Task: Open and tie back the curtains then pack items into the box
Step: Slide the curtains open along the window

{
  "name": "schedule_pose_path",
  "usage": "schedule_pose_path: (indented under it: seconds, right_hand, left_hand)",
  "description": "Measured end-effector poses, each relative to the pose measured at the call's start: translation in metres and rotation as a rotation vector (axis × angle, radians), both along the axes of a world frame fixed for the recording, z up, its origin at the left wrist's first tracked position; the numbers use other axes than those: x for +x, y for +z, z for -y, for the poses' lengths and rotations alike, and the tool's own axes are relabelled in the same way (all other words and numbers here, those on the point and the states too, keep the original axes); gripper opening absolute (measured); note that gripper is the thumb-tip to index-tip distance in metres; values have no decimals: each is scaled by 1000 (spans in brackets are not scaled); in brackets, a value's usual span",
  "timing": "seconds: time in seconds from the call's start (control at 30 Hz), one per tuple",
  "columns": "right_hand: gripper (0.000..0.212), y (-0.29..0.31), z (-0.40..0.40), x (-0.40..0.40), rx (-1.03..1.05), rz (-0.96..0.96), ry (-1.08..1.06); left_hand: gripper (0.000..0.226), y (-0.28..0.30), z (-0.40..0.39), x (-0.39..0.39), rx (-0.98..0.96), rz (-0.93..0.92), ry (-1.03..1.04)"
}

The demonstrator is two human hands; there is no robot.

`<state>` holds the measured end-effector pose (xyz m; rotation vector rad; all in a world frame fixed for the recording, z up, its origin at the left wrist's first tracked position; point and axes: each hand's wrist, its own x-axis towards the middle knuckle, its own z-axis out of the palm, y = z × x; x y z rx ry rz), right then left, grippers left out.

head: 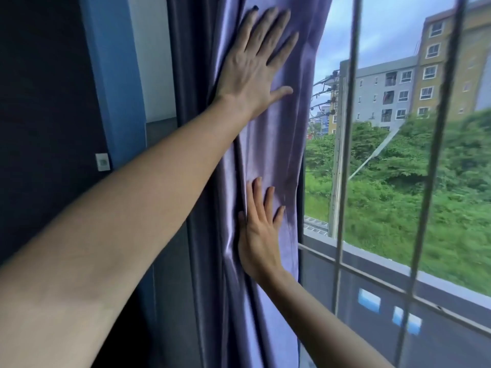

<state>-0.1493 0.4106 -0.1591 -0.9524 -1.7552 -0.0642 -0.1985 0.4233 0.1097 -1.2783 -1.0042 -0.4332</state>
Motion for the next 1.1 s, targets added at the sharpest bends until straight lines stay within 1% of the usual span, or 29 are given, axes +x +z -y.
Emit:
schedule_pose_path:
  seconds: [0.07, 0.17, 0.27, 0.37, 0.47, 0.63, 0.77, 0.9, 1.1]
  right_hand:
    - [64, 1, -22, -20, -12, 12, 19]
    - [61, 5, -50, -58, -46, 16, 60]
    - [59, 3, -73, -92, -64, 39, 68]
    - [64, 6, -98, -122, -64, 39, 89]
    - [64, 6, -123, -143, -77, 72, 95]
    - [55, 8, -155, -170, -103, 87, 129]
    - [54, 12, -169, -180, -150, 110, 135]
    - [54, 11, -176, -176, -160, 135, 101]
    - [55, 7, -168, -151, -171, 162, 50]
  left_hand:
    - [80, -2, -17, -27, -16, 13, 58]
    - [81, -7, -55, -71, 44, 5, 52]
    - [81, -7, -77, -99, 46, -22, 60]
    - [80, -6, -103, -132, 60, -3, 94]
    - [80, -6, -127, -160, 38, 21, 109]
    - [79, -13, -165, -193, 43, 50, 133]
    - [79, -27, -185, -206, 2, 121, 74]
    - [80, -32, -190, -198, -39, 121, -22]
    - [78, -43, -184, -175, -46, 120, -108]
